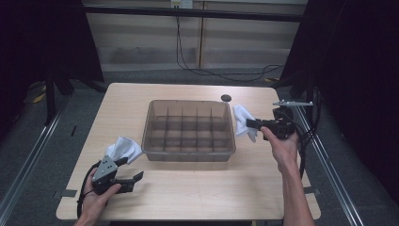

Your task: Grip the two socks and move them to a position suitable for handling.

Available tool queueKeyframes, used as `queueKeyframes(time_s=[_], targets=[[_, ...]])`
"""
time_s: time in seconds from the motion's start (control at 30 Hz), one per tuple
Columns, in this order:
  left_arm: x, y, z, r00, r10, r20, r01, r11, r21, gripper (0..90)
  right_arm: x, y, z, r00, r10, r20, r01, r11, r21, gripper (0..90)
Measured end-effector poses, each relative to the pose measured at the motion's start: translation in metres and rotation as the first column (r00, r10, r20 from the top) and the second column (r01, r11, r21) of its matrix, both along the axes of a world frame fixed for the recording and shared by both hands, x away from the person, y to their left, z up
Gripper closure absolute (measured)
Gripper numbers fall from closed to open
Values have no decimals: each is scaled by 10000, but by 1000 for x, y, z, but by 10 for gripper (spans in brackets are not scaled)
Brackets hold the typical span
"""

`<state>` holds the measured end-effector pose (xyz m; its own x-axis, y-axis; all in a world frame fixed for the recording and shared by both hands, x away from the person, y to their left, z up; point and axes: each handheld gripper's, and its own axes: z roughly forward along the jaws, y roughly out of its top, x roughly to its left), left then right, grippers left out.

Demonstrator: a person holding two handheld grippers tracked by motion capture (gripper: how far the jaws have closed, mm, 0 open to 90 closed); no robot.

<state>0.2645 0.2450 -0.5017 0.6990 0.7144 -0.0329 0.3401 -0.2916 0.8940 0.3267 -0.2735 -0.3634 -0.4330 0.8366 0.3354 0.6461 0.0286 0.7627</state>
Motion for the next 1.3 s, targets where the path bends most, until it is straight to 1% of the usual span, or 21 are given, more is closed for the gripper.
queueKeyframes(time_s=[0.03, 0.13, 0.17, 0.27, 0.3, 0.37, 0.43, 0.5, 0.53, 0.57, 0.63, 0.7, 0.73, 0.83, 0.93, 1.03, 1.1, 1.27, 1.3], targets=[[0, 0, 0, 10000, 21, -25, -21, 10000, -31, 170, 0, 0, 0, 10000, 0, 0, 0, 10000, 0, 801], [0, 0, 0, 10000, 11, -32, -11, 10000, -68, 170, -5, 7, 2, 9995, 308, -63, -309, 9995, -57, 800], [1, 0, 0, 10000, -1, -48, 1, 10000, -16, 170, -7, 8, 2, 9992, 397, -97, -397, 9992, 23, 801], [1, 0, 0, 10000, 12, -50, -12, 10000, -54, 169, -12, 12, 2, 9986, 515, -142, -515, 9987, -3, 800], [0, 0, 0, 10000, 41, -40, -42, 10000, -74, 170, -13, 13, 1, 9983, 571, -109, -570, 9984, 64, 800], [0, 0, 0, 10000, 70, -45, -71, 10000, -66, 169, -19, 16, 2, 9979, 647, -77, -647, 9979, 89, 801], [0, 0, 0, 10000, 35, -50, -35, 10000, -49, 169, -26, 20, 1, 9956, 940, 29, -940, 9954, 195, 800], [0, 0, 0, 10000, 48, -49, -48, 10000, -52, 169, -33, 23, -1, 9946, 1036, 0, -1036, 9945, 152, 800], [0, 0, 0, 10000, 54, -57, -54, 10000, -49, 169, -40, 27, -3, 9925, 1222, 29, -1222, 9923, 210, 800], [0, 0, 0, 10000, 64, -54, -64, 10000, -47, 169, -40, 27, -3, 9925, 1222, 29, -1222, 9923, 210, 800], [0, 0, 0, 10000, 66, -56, -67, 10000, -59, 169, -46, 32, -6, 9911, 1329, -27, -1328, 9910, 141, 800], [1, 0, 0, 10000, 13, 30, -13, 10000, -74, 166, -53, 37, -8, 9898, 1426, -47, -1426, 9898, 77, 800], [0, 0, 0, 10000, 73, 11, -73, 9999, -83, 165, -55, 39, -9, 9888, 1489, -66, -1488, 9888, 57, 800], [0, 1, 0, 10000, 81, -7, -81, 10000, -32, 165, -63, 45, -13, 9845, 1746, -161, -1744, 9846, 156, 800], [1, 1, 0, 9999, 100, -28, -100, 9999, -20, 165, -71, 51, -17, 9823, 1865, -200, -1863, 9824, 99, 800], [0, 1, 0, 10000, 75, -37, -75, 10000, -37, 165, -79, 55, -23, 9789, 2029, -248, -2026, 9792, 118, 800], [0, 1, 0, 10000, 28, 9, -28, 10000, -42, 165, -82, 58, -30, 9764, 2128, -368, -2127, 9771, 82, 800], [0, 2, 0, 10000, 38, -9, -38, 10000, -18, 164, -90, 64, -52, 9685, 2373, -755, -2374, 9714, 69, 798], [0, 1, 0, 10000, 36, -24, -36, 10000, -57, 164, -91, 66, -56, 9670, 2416, -808, -2424, 9702, -5, 798]])
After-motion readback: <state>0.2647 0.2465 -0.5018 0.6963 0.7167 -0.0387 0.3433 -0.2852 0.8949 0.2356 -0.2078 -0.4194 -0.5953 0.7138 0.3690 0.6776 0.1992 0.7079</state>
